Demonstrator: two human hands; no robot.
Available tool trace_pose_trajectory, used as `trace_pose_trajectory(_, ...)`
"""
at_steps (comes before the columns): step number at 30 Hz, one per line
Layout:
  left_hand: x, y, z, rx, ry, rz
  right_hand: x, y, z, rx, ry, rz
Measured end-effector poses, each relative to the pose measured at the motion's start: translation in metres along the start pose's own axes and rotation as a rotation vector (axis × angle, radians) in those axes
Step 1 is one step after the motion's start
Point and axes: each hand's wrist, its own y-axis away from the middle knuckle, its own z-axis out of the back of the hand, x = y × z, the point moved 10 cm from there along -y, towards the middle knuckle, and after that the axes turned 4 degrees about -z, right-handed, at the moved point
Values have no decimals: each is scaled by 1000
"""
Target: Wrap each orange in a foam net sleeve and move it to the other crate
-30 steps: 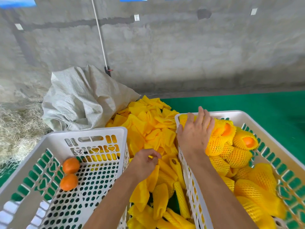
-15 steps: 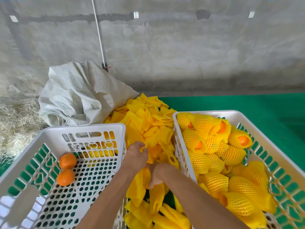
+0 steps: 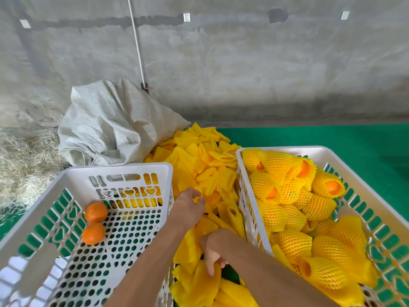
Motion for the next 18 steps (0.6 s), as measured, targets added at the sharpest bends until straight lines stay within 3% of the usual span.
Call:
trace_pose_trajectory(4,-5,0,7,-71,50,-34,11,3,15,-64,-133,74)
trace_pose_trajectory(10,-23,2,35,-310,241,-166,-15,60,111,-727,-378,283)
trace_pose_trajectory(15,-18,2,36,-327,260,-121,-58,103,140,-1125,-649,142)
trace_pose_trajectory(18,-10,-1,27,-249,197,-34,-72,126,146,-1330,-788,128)
